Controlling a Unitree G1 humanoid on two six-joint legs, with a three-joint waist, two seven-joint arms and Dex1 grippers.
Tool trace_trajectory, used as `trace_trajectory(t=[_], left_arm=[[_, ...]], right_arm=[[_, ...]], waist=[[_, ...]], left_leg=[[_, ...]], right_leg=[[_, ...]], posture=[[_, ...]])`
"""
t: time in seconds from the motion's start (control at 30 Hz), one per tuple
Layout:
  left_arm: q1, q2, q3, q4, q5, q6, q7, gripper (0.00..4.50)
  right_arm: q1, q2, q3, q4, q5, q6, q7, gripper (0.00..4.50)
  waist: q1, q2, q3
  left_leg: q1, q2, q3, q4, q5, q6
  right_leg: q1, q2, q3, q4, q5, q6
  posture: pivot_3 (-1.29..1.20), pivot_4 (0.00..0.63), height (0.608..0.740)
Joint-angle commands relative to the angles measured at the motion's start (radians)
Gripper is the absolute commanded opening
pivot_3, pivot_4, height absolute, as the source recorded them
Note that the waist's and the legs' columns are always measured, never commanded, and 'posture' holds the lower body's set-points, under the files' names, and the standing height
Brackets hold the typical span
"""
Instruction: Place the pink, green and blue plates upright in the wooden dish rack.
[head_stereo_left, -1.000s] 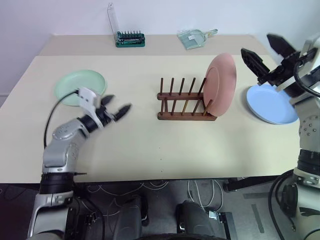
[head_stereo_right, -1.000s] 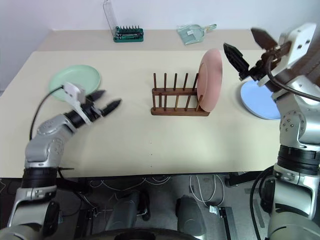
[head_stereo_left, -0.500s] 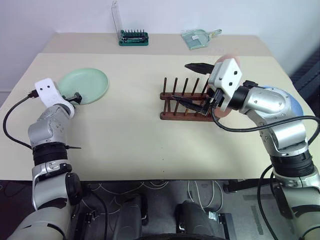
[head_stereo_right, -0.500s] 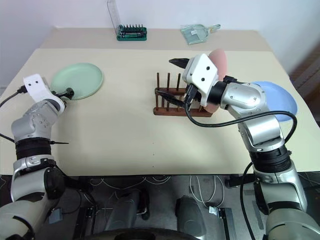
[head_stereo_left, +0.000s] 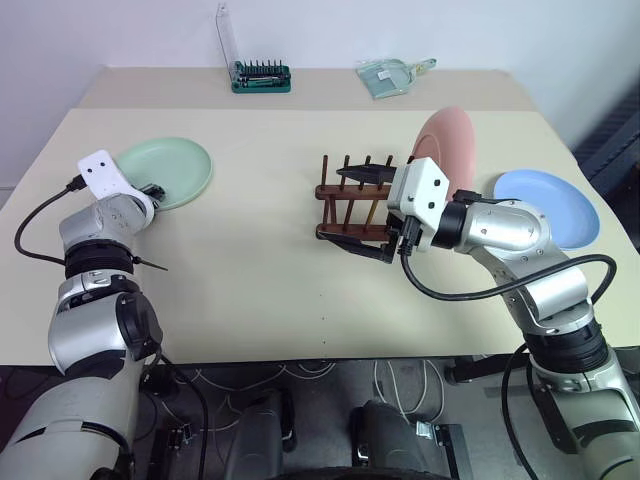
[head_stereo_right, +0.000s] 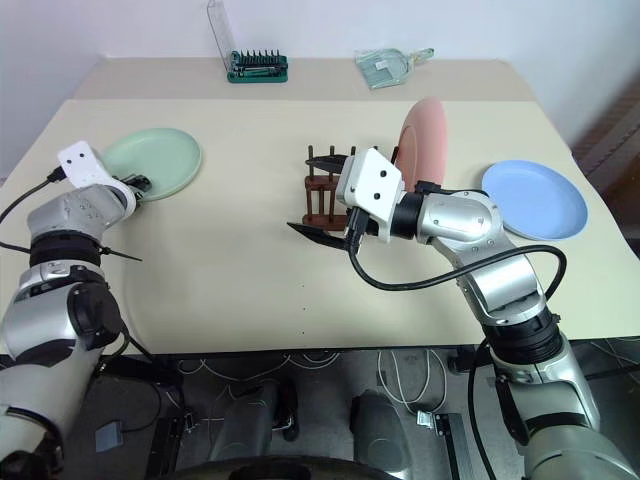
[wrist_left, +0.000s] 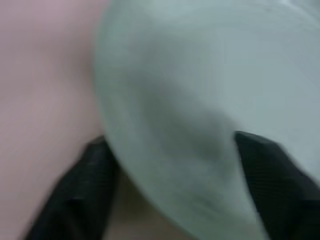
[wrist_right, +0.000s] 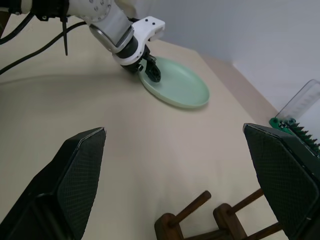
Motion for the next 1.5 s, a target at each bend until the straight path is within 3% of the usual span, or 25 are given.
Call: trace_trajectory(t=[0.03, 0.13, 0.17, 0.33, 0.53, 0.67, 0.8, 1.0, 1.33, 1.43, 1.5], left_arm=[[-0.016, 0.004, 0.018, 0.019, -0.008, -0.040, 0.024, 1.55], [-0.013, 0.001, 0.024, 0.014, -0.017, -0.052, 0.020, 0.12], [-0.009, 0.000, 0.022, 0.005, -0.018, -0.054, 0.014, 0.05], [0.009, -0.016, 0.041, -0.048, -0.041, -0.086, 0.010, 0.05], [0.137, -0.171, -0.014, -0.632, -0.141, -0.206, -0.145, 0.05], [0.162, -0.207, -0.097, -0.838, -0.123, -0.184, -0.161, 0.05], [0.172, -0.225, -0.246, -1.066, -0.111, -0.091, -0.200, 0.05], [0.177, -0.242, -0.299, -1.196, -0.110, 0.038, -0.158, 0.05], [0.181, -0.265, -0.310, -1.267, -0.111, 0.115, -0.154, 0.05], [0.178, -0.269, -0.300, -1.268, -0.124, 0.126, -0.162, 0.00], [0.177, -0.270, -0.298, -1.262, -0.127, 0.129, -0.167, 0.00]], right_arm=[[0.008, 0.009, -0.013, -0.050, -0.006, 0.004, -0.015, 4.50], [0.015, 0.014, -0.011, -0.053, -0.013, 0.006, -0.019, 4.50], [0.015, 0.016, -0.009, -0.052, -0.015, 0.006, -0.020, 4.50], [0.016, 0.020, -0.006, -0.050, -0.021, 0.005, -0.021, 4.50], [-0.064, 0.012, 0.084, 0.046, -0.238, -0.088, -0.075, 4.50], [-0.112, 0.032, 0.124, 0.115, -0.354, -0.169, -0.110, 4.50], [-0.220, 0.057, 0.182, 0.254, -0.578, -0.307, -0.247, 4.50], [-0.286, 0.077, 0.208, 0.391, -0.760, -0.447, -0.383, 4.50], [-0.275, 0.087, 0.218, 0.450, -0.867, -0.536, -0.392, 4.50], [-0.268, 0.091, 0.215, 0.448, -0.882, -0.545, -0.394, 3.65], [-0.265, 0.094, 0.214, 0.448, -0.893, -0.551, -0.397, 2.70]], waist=[[0.001, 0.000, 0.000], [0.002, -0.001, 0.000], [0.002, -0.001, 0.000], [0.001, -0.001, 0.000], [0.003, -0.003, 0.001], [-0.001, -0.003, 0.001], [-0.005, -0.002, 0.001], [-0.004, -0.002, 0.001], [-0.003, -0.002, 0.001], [-0.003, -0.002, 0.001], [-0.003, -0.002, 0.001]], left_leg=[[0.000, 0.000, 0.000, 0.000, 0.000, 0.000], [0.000, 0.000, 0.000, 0.000, 0.000, 0.000], [0.000, 0.000, 0.000, 0.000, 0.000, 0.000], [0.000, 0.000, 0.000, 0.000, 0.000, 0.000], [-0.001, 0.000, 0.000, 0.001, 0.000, 0.000], [-0.001, 0.000, 0.000, 0.001, 0.000, 0.000], [0.000, 0.000, 0.001, 0.001, 0.000, -0.001], [0.000, 0.000, 0.001, 0.000, 0.001, -0.001], [0.000, 0.000, 0.001, 0.000, 0.001, -0.001], [0.000, 0.000, 0.001, 0.000, 0.001, -0.001], [0.000, 0.000, 0.001, 0.001, 0.001, -0.001]], right_leg=[[0.000, 0.000, 0.000, 0.000, 0.000, 0.000], [0.000, 0.000, 0.000, 0.000, 0.000, 0.000], [0.000, 0.000, 0.000, 0.000, 0.000, 0.000], [0.000, 0.000, 0.000, 0.000, 0.000, 0.000], [0.000, 0.000, 0.000, 0.000, 0.000, 0.000], [0.000, 0.000, 0.000, 0.000, 0.000, 0.000], [0.000, 0.000, 0.001, 0.001, 0.000, 0.000], [0.000, 0.000, 0.001, 0.001, 0.000, 0.000], [0.000, 0.000, 0.001, 0.001, 0.000, 0.000], [0.000, 0.000, 0.001, 0.001, 0.000, 0.000], [0.000, 0.000, 0.001, 0.001, 0.000, 0.000]], posture=[[0.00, 0.150, 0.732], [0.00, 0.150, 0.732], [0.00, 0.150, 0.732], [0.00, 0.150, 0.732], [0.00, 0.150, 0.732], [0.00, 0.150, 0.732], [0.00, 0.150, 0.732], [0.00, 0.150, 0.732], [0.00, 0.150, 0.732], [0.00, 0.150, 0.732], [0.00, 0.150, 0.732]])
